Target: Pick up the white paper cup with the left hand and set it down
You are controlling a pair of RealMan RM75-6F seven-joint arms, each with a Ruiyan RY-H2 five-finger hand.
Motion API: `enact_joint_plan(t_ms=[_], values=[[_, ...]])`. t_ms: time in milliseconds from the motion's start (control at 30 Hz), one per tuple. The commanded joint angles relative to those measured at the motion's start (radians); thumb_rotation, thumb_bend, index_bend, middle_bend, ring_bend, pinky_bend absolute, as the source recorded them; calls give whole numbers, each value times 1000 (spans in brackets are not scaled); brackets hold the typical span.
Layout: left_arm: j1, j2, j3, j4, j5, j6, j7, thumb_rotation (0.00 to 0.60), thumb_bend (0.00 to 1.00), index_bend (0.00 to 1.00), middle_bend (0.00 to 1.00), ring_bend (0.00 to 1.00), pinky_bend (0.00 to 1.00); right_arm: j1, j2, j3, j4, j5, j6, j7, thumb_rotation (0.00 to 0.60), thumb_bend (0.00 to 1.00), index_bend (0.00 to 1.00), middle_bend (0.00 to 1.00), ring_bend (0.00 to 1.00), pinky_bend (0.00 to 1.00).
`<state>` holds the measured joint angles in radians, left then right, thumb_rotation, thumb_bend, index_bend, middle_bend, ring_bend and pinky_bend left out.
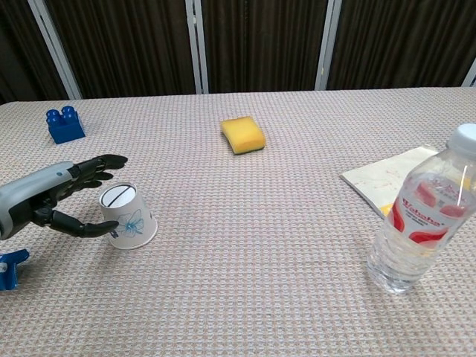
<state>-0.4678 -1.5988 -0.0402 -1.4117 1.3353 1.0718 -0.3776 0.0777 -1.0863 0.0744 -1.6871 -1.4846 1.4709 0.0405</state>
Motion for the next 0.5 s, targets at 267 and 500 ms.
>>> enact_joint_plan(t_ms=[267,500], values=[[95,189,42,-108,140,231,224,600,232,0,0,0,0,3,-2,-3,9,6,-12,-9,600,59,0,0,0,0],[256,294,104,-214,119,434,642,600,187,0,0,0,0,7,-4,-4,9,9,-22,-24,600,60,0,0,0,0]])
